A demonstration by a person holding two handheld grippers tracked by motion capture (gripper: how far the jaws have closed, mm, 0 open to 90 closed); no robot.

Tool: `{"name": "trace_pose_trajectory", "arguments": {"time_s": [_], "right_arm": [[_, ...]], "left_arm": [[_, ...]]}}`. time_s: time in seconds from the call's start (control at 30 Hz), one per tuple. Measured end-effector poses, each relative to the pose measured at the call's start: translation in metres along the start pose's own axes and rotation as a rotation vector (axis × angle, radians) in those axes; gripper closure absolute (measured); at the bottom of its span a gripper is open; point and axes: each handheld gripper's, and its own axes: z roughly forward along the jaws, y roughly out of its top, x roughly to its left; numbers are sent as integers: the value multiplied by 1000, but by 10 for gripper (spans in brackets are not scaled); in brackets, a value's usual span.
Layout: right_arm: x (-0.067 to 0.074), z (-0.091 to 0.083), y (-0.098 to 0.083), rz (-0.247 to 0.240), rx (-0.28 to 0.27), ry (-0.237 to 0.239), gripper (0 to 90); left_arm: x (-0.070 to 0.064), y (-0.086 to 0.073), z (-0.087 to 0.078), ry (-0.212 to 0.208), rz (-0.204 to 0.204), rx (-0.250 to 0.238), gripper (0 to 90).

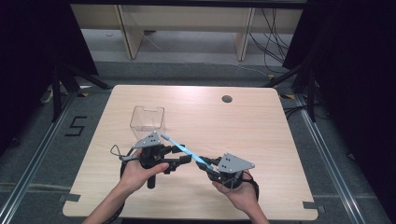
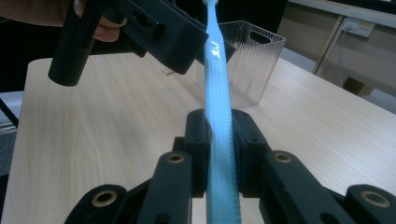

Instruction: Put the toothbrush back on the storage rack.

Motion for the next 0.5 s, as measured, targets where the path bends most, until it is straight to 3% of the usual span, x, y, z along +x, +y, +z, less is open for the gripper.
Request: {"name": "trace_pose_trajectory", "arguments": {"time_s": [0.3, 0.33, 0.37, 0.5], "right_arm": [[3, 1, -1, 2, 23, -37, 787], [2, 2, -1, -32, 16, -51, 787], [4, 2, -1, 1, 25, -49, 786], [6, 5, -2, -12, 40, -56, 787]], "left_arm": [[-2, 4, 6, -12, -32, -22, 558], [-2, 4, 6, -13, -34, -25, 568], [-3, 5, 6, -11, -35, -29, 578], [-5, 8, 8, -10, -35, -50, 636]]}}
